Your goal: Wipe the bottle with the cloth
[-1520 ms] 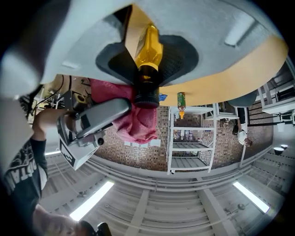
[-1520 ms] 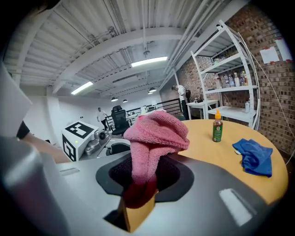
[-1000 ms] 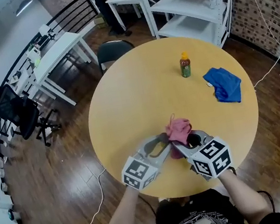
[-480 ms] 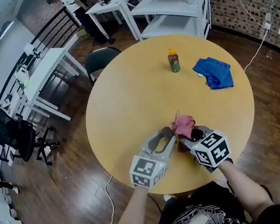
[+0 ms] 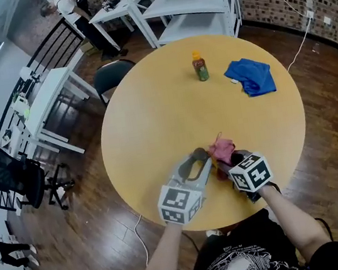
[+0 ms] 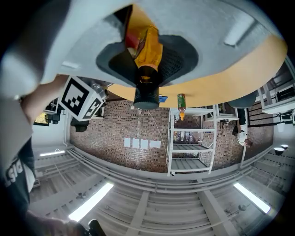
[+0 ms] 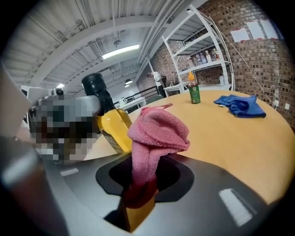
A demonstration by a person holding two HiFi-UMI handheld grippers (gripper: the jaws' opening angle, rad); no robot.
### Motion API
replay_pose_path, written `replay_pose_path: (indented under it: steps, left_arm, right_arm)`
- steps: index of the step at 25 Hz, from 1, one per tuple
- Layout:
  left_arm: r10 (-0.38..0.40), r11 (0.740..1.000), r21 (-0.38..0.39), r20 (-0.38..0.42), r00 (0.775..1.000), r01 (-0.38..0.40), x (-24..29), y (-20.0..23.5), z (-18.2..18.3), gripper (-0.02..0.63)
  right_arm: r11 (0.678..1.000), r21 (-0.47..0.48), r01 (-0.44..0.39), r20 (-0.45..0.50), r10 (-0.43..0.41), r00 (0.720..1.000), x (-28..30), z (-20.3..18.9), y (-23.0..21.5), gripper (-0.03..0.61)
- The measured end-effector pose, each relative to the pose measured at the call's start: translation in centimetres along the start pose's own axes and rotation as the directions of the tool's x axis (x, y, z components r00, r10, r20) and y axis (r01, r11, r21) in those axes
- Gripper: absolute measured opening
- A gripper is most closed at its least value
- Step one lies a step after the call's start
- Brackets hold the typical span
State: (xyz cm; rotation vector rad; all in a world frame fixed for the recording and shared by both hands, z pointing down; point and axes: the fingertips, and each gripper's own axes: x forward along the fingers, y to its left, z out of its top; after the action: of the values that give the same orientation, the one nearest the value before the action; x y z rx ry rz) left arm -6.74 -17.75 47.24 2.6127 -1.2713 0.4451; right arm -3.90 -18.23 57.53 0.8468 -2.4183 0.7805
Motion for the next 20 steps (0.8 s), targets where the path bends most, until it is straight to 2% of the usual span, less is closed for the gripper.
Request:
replay_pose_path:
  steps: [8,13,17,20]
  left_arm:
    - [-0.016,1.0,0.009,-0.025,1.0,0.017,0.3,0.1,-0.3,0.137]
    - [-0.032,0.999,0.012,-0.034,0.999,0.032,0.4,0.1,-0.4,0.137]
    - [-0.041,0.999,0.014,-0.035,0.999,0.041,0.1,0.1,-0.2,0.137]
    - [-0.045,0.999,0.01,-0.033,0.998,0.046,0.0,0.0,-0.2,0.137]
  right_arm:
    - [1.0,-0.008,0.029,-0.04,-0.03,0.999,0.6,-1.6,-0.6,0.106]
    - [0.996,-0.081,0.047,0.102,-0.038,0.994,-2.9,1.2,1.4,0.106]
    - [0.983,-0.175,0.048,0.253,-0.002,0.967,-6.3,3.9,4.9,0.106]
    - [0.973,-0.229,0.03,0.304,0.043,0.952,-7.3,4.4,7.2,0.106]
